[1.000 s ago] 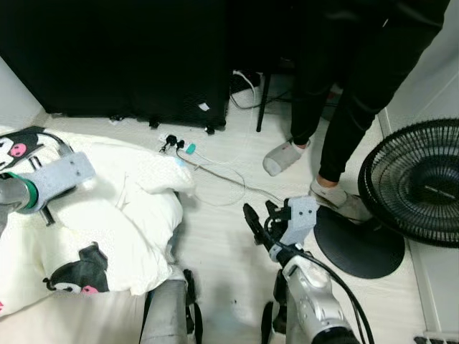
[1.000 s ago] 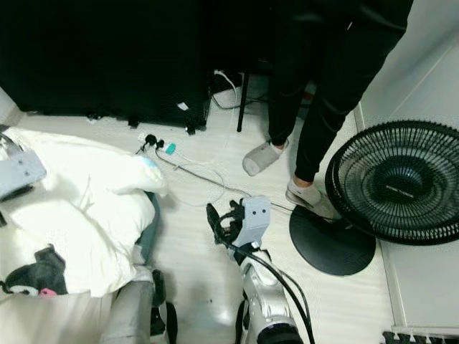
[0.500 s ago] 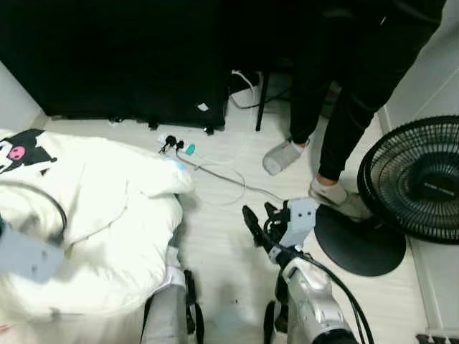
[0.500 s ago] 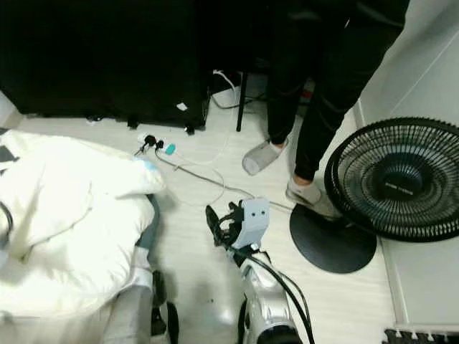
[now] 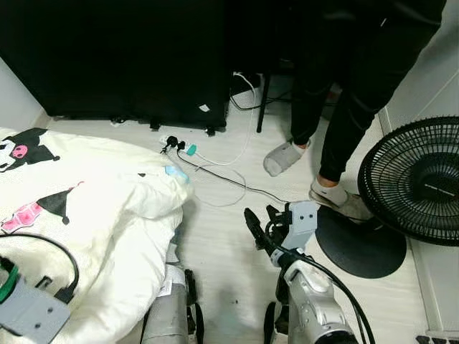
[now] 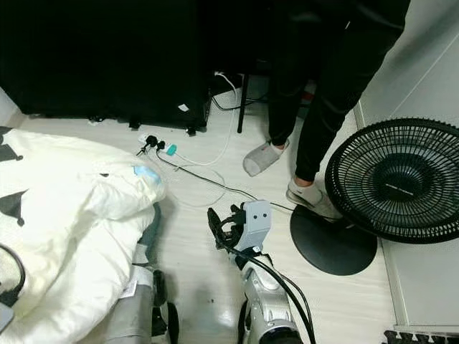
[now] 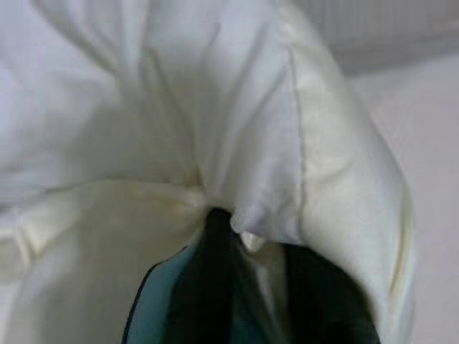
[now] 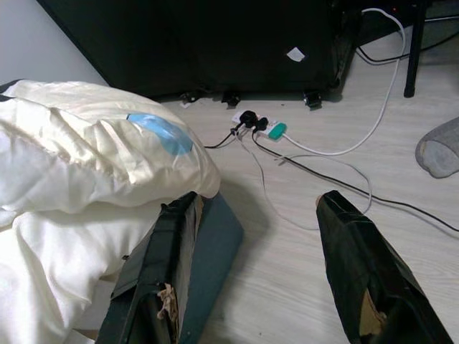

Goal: Clean up the room

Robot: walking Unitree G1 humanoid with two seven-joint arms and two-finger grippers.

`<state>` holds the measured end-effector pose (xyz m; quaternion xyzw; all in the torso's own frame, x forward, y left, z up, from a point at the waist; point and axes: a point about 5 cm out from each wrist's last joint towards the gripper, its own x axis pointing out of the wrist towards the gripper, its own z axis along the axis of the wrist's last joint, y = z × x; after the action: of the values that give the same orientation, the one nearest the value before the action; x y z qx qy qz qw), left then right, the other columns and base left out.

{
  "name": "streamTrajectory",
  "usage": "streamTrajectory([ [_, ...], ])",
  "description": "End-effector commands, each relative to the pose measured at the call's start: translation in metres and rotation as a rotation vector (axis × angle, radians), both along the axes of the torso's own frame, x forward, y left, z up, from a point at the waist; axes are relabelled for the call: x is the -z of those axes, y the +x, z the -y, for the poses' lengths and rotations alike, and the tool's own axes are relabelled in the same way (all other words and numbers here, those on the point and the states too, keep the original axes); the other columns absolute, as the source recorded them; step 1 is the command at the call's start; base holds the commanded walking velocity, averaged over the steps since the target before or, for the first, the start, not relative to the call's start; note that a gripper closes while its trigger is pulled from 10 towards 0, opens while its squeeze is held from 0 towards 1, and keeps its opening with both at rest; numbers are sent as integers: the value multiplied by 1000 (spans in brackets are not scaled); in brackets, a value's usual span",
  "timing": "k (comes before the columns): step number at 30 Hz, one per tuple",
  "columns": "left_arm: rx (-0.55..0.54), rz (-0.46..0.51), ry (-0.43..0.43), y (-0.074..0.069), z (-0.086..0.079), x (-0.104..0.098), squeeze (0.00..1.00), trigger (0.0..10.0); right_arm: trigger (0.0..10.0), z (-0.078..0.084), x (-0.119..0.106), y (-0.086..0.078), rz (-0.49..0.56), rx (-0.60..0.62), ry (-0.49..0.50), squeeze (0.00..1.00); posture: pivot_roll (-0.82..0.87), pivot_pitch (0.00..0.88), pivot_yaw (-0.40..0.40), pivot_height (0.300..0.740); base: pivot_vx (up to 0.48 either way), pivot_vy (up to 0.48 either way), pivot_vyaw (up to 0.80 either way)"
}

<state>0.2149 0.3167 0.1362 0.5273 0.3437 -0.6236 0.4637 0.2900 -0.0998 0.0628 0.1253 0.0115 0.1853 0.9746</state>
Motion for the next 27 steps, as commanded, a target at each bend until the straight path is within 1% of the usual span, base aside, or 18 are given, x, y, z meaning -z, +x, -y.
streamTrajectory([
  [1,-36,-23,-46,-1,4,-5,1000,10000,10000,-1,6,-3,-26,-10,-7,0,137,219,57,615,0,0,0],
  [2,-90,16,-211,10,23,-27,1000,10000,10000,-2,6,-3,-26,-12,-6,0,143,216,56,615,0,0,0],
  [3,-90,16,-211,10,23,-27,1000,10000,10000,-2,6,-3,-26,-12,-6,0,143,216,56,615,0,0,0],
  [4,-122,13,-367,15,40,-47,1000,10000,10000,-3,6,-4,-26,-14,-6,0,143,216,56,615,0,0,0],
  [5,-153,-41,-656,20,68,-80,1000,10000,10000,-4,7,-4,-30,-21,-6,0,145,214,56,615,0,0,0],
  [7,-171,-64,-798,23,82,-92,1000,10000,10000,-5,7,-4,-30,-23,-6,0,144,212,57,615,0,0,0],
  [8,-171,-64,-798,23,82,-92,1000,10000,10000,-5,7,-4,-30,-23,-6,0,144,212,57,615,0,0,0],
  [9,-192,-49,-918,28,94,-99,1000,10000,10000,-5,7,-3,-29,-23,-5,0,141,208,58,615,0,0,0],
  [10,-202,-38,-973,31,100,-103,1000,10000,10000,-5,6,-3,-27,-23,-5,0,141,208,58,615,0,0,0],
  [12,-207,-32,-1005,33,103,-105,1000,10000,10000,-5,6,-3,-27,-23,-4,0,141,208,58,615,0,0,0],
  [13,-242,32,-1102,44,114,-112,224,10000,10000,-5,5,-2,-25,-21,-4,0,137,203,57,615,0,0,0],
  [14,-293,135,-1200,59,124,-118,0,10000,10000,-5,5,-2,-23,-19,-3,0,136,199,56,615,0,0,0],
  [17,-335,197,-1268,68,132,-123,0,10000,10000,-4,5,-1,-22,-18,-2,0,136,199,56,615,0,0,0],
  [18,-382,282,-1316,79,138,-125,0,10000,10000,-4,5,-1,-21,-17,-4,0,136,195,56,615,0,0,0],
  [23,-406,330,-1332,85,141,-125,0,10000,10000,-4,5,-1,-20,-17,-6,0,133,194,56,615,0,0,0],
  [24,-566,450,-1357,100,143,-117,0,10000,10000,-2,1,0,-3,6,-7,0,119,188,58,615,0,0,0],
  [26,-566,450,-1357,100,143,-117,0,10000,10000,-2,1,0,-3,6,-7,0,119,188,58,615,0,0,0],
  [27,-745,570,-1356,113,140,-102,0,10000,10000,-1,-5,3,23,35,0,0,112,184,59,615,0,0,0],
])
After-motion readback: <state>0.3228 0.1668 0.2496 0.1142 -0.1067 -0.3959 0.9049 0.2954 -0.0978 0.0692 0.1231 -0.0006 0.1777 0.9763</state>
